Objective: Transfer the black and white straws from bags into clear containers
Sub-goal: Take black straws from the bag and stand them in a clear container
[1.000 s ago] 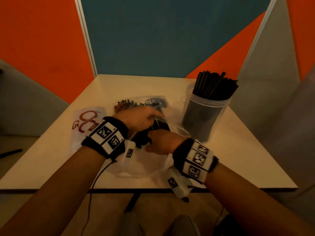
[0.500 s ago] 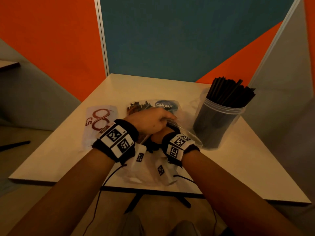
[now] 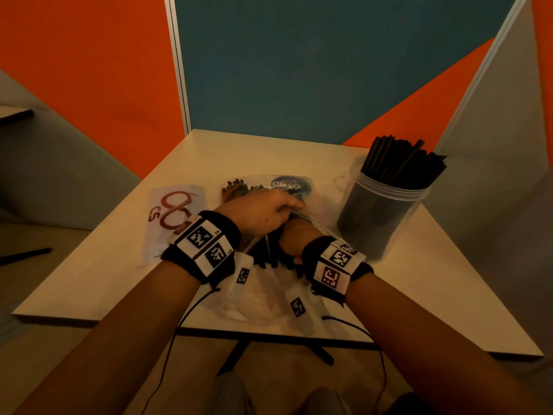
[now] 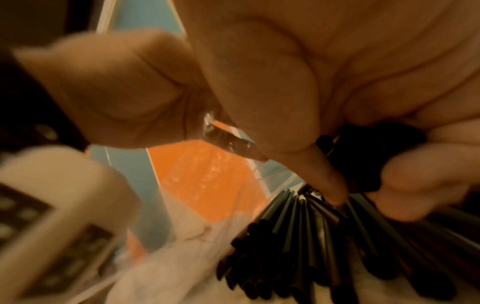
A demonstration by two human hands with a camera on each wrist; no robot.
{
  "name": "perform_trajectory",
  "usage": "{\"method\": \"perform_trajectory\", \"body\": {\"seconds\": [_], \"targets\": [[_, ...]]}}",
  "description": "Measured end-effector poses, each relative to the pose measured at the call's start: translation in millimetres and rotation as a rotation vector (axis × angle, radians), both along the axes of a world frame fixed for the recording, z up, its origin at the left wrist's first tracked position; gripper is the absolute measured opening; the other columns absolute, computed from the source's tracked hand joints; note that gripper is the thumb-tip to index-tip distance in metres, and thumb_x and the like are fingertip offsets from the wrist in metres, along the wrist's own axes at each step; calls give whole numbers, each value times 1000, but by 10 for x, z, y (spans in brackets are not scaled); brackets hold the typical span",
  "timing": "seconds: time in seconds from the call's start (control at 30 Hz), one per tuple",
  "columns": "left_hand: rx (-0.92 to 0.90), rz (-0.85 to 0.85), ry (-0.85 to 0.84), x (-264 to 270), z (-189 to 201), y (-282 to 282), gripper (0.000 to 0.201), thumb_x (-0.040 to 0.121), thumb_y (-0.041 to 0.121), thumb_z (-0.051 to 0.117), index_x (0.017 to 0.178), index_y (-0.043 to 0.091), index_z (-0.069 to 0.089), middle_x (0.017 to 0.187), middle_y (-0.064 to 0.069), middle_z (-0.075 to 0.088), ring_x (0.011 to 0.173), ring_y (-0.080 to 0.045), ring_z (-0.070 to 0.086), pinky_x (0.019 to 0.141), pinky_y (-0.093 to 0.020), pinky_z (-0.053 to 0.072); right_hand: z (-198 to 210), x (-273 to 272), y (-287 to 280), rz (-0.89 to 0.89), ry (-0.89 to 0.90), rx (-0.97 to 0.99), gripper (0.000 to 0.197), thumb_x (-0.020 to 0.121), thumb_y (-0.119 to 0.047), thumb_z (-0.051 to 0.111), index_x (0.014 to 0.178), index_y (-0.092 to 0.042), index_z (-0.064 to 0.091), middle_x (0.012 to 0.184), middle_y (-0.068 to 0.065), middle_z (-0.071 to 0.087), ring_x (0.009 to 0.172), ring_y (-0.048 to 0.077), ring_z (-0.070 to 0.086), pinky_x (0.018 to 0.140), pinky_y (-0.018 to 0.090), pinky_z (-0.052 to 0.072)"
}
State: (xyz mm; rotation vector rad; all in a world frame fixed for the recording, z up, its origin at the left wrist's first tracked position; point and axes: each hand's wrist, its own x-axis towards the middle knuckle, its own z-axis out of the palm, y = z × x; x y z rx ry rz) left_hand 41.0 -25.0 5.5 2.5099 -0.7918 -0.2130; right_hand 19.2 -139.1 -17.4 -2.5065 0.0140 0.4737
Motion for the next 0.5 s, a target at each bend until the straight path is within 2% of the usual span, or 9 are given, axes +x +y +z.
{"method": "perform_trajectory", "body": {"seconds": [0.1,0.17,0.23,0.27,0.33,0.4,0.43,0.47,0.5], "targets": [[26,12,6,50,-58,-8,44,94,7,42,130,27,56,127,0,61,110,-14,55,99,-31,44,59,-110,-74,10,35,-3,36,97,-9,42,132,0,49,135,18,52,123,31,53,81,30,48],[54,23,-10,85,-103,-26,44,94,9,41,130,30,56,128,0,61,112,-18,57,99,-38,46,127,-172,-127,21,39,-29,37,96,-9,43,131,0,49,133,18,53,116,28,57,67,24,47],[71,34,-23,103,-133,-54,44,94,11,40,130,31,56,128,-1,61,112,-21,58,96,-40,48,188,-207,-194,61,45,-81,33,96,-10,44,126,1,52,123,18,58,91,20,59,51,18,40],[75,39,-23,114,-148,-69,44,95,11,40,131,31,55,128,-2,61,110,-21,58,96,-39,48,201,-191,-230,91,57,-137,26,96,-9,45,117,2,56,110,16,60,74,18,56,45,17,38],[85,43,-33,108,-159,-101,45,96,9,39,132,32,54,128,-2,61,104,-19,59,92,-33,48,276,-201,-271,117,80,-253,19,97,-8,45,81,-3,54,77,7,54,47,13,48,31,15,34],[102,21,-37,85,-160,-127,52,93,6,41,134,35,50,129,0,59,93,-13,58,82,-23,47,331,-204,-335,97,103,-295,32,97,-10,43,66,-12,42,63,3,44,41,12,44,27,12,29],[105,-18,-14,74,-164,-134,56,90,3,44,137,34,47,132,1,55,98,-12,58,84,-20,45,368,-218,-364,104,106,-305,32,98,-12,43,66,-14,41,62,2,43,44,12,43,31,15,33],[113,-70,14,68,-179,-141,61,88,2,49,141,32,41,141,1,47,114,-16,53,93,-20,42,396,-228,-400,108,116,-316,31,98,-13,44,67,-14,42,62,2,44,47,12,42,37,17,34],[135,-118,33,54,-190,-160,70,85,3,56,145,31,33,150,0,34,133,-20,39,105,-25,35,424,-216,-437,107,127,-312,28,98,-14,45,70,-14,44,62,2,44,49,12,42,42,18,35]]}}
